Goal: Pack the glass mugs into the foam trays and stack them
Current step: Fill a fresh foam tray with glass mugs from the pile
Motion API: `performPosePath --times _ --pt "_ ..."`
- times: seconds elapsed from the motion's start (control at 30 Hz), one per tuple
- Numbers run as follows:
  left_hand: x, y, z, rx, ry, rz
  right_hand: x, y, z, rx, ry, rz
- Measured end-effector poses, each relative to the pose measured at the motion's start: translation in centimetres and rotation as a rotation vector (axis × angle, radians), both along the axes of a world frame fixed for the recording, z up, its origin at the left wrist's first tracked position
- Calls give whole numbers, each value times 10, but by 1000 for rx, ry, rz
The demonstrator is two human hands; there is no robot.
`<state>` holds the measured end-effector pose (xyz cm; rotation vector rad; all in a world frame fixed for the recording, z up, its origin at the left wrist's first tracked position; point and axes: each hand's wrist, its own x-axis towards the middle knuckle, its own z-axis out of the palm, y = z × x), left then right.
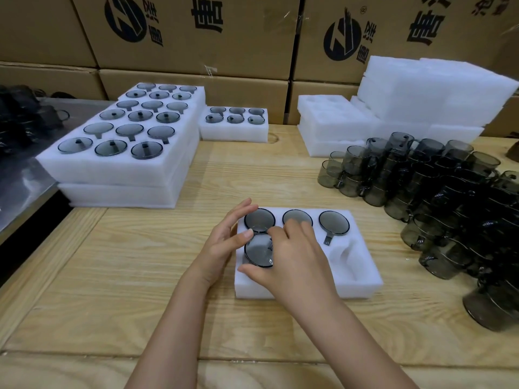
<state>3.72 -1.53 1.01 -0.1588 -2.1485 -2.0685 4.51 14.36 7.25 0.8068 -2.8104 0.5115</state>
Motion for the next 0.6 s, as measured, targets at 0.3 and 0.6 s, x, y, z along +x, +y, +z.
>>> performPosePath --times 0.3,0.6 --pt "11 28 23 19 254 218 -31 7 7 -427 -151 170" --pt "14 37 20 -790 -129 127 -51 -15 -29 264 -178 160"
